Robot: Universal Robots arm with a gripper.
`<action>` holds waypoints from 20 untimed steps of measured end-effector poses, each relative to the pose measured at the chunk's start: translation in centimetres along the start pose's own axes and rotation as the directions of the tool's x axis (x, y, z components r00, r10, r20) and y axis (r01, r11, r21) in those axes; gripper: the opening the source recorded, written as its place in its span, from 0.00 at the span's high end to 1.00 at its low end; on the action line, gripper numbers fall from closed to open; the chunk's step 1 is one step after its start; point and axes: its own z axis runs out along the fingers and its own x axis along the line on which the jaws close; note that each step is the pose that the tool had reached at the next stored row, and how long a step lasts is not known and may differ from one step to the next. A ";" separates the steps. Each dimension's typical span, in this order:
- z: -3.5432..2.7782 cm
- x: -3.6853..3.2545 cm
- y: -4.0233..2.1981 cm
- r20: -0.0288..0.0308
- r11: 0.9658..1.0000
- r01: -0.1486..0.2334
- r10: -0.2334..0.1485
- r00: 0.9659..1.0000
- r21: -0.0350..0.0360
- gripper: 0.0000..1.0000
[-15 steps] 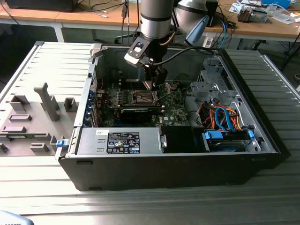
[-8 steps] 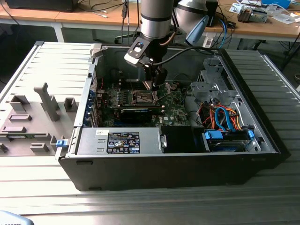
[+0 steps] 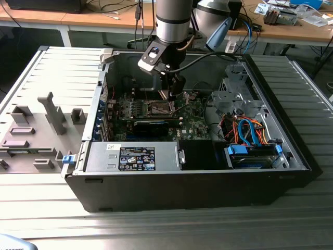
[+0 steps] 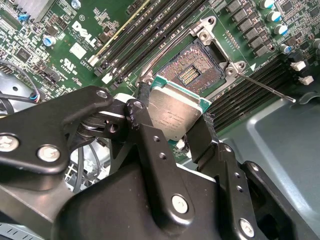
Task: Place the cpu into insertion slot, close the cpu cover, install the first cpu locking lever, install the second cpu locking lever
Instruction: 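Place the cpu into insertion slot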
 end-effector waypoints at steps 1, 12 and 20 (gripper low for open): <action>0.01 0.00 0.00 0.000 1.000 -0.008 0.008 1.000 0.000 0.45; 0.07 0.00 0.00 0.001 0.999 -0.048 0.048 0.999 0.000 0.45; 0.12 0.00 0.00 0.002 0.998 -0.065 0.065 0.998 0.001 0.45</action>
